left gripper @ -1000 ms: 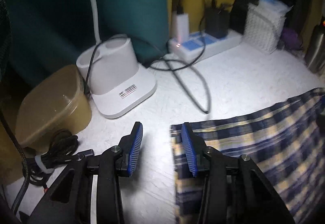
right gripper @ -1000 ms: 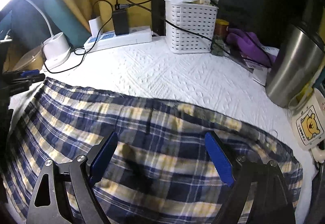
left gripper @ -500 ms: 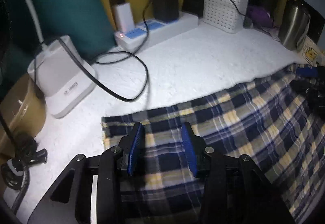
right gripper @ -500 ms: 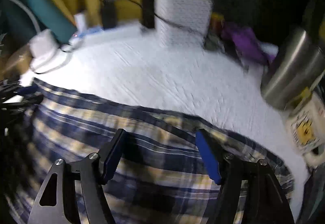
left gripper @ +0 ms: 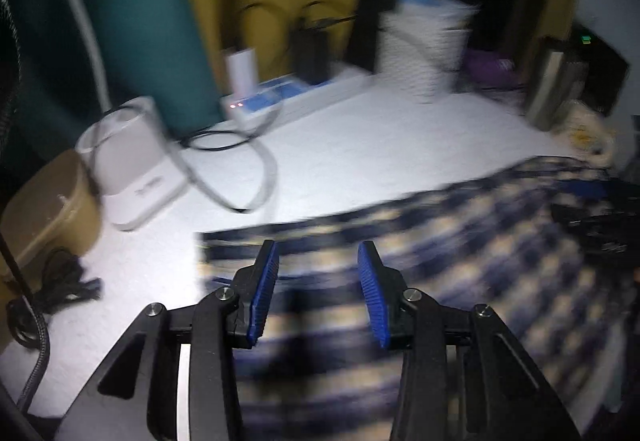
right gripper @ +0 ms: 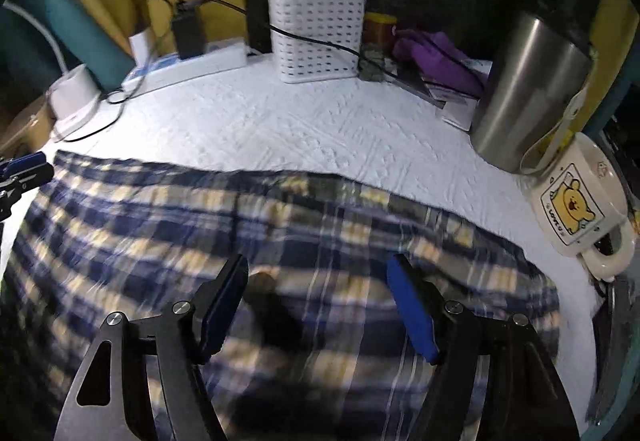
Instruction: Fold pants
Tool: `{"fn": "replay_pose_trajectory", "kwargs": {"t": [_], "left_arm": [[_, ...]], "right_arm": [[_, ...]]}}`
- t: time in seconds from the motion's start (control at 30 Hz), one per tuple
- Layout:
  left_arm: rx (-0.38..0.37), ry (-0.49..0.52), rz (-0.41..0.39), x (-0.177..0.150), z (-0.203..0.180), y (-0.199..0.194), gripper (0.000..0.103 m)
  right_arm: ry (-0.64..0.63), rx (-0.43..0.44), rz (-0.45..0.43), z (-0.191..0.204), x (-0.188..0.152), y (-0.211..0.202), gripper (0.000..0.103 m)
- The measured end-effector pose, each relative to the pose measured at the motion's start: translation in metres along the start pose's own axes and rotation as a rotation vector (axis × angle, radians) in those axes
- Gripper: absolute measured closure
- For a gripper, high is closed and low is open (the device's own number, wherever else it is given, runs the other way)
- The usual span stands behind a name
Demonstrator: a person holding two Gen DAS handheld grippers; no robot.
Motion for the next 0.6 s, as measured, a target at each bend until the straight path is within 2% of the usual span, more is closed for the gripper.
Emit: {"fn": "replay_pose_trajectory", "kwargs": {"t": [0.1,0.23,0.4,0.6], "left_arm": [[-0.047,0.027,0.022,-0.014,-0.029,-0.002,0.062],[-0.086,-0.002,0.066,-0.037,-0.050,0.004,0.062],[-0.074,-0.001,0.117,-0.063,-0.065,0.013,0.062],[-0.033,0.010,0.121,-0.078,-0.065,0.013,0.062]], "right_arm": [[-0.013,0.016,-0.008,0.010,-0.009,-0.007,0.029],[-0.013,0.033,-0.012,0.022,-0.019,-0.010,0.029],[-0.025,0.048,0.001,0.030,-0.038,-0.011,0.028],[-0.047,0.058,0.005,0.032,-0.059,-0.009,0.020]]}}
Point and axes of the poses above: each gripper's, at about its wrist camera, not at the fingertips, and y roughly the way its jaws point, z to its left, x to its top, the point moved 3 cm from there along y, roughly the way its jaws point, and after that the axes turned 15 degrees about -y, right-handed, at the moved point
